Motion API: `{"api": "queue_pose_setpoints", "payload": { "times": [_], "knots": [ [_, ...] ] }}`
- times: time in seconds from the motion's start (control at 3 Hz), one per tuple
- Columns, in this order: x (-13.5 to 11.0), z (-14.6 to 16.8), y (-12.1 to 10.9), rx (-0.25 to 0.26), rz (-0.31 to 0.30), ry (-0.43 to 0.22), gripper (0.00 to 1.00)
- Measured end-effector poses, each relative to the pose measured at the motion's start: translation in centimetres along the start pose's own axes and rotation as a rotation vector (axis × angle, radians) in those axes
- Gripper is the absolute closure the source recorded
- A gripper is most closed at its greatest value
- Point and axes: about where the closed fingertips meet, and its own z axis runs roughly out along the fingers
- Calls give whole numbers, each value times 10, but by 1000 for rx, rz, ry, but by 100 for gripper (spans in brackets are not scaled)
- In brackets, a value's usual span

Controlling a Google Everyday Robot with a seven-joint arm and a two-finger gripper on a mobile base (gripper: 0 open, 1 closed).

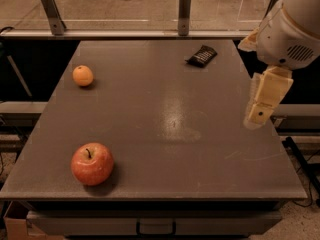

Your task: Move orange near rxbar chocolate

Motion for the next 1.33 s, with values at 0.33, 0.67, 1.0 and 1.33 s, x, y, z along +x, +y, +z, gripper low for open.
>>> {"api": "queue_pose_setpoints", "payload": {
  "times": [0.33, 0.67, 1.0, 1.33],
  "knots": [
    [-66, 37, -16, -34, -126, -110, 0],
    [-159, 70, -26, -50, -228, -246, 0],
    [-158, 69, -26, -50, -227, -244, 0],
    [-164, 79, -35, -37, -202, -261, 0]
  ]
}}
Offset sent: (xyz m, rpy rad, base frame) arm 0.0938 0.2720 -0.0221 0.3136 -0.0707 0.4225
